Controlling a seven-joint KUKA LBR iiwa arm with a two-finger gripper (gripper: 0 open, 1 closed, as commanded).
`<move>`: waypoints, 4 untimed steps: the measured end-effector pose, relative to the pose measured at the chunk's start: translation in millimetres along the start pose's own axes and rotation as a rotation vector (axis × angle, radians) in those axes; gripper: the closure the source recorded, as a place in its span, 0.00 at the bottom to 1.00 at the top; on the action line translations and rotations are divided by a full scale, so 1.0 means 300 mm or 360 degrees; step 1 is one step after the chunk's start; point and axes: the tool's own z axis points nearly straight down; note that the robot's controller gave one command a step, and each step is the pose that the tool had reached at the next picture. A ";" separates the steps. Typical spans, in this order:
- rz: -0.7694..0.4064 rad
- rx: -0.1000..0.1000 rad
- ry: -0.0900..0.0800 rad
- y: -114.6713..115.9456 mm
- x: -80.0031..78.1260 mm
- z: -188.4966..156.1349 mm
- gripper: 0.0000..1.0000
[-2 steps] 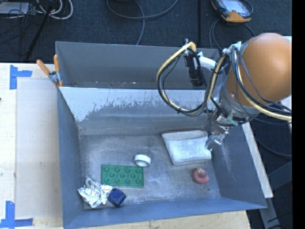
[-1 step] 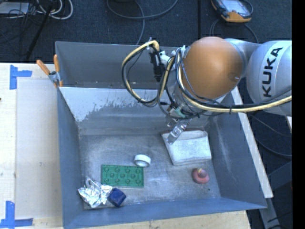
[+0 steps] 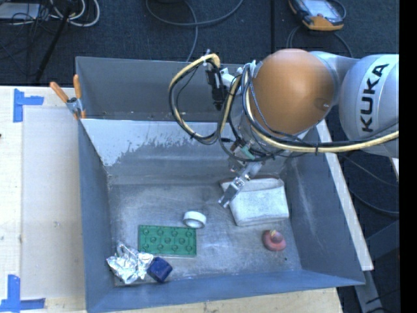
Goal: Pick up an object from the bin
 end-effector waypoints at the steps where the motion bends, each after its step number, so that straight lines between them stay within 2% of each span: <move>1: -0.0015 0.0016 0.0006 0.072 0.156 0.419 0.00; 2: -0.0013 0.0024 0.0013 0.068 0.159 0.408 1.00; 3: 0.0009 0.0012 0.0008 0.021 0.092 0.003 1.00; 4: 0.0036 0.0013 0.0007 -0.051 0.030 -0.217 1.00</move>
Offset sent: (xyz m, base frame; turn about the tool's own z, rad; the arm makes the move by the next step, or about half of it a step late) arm 0.0103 -0.0522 -0.1294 -0.0144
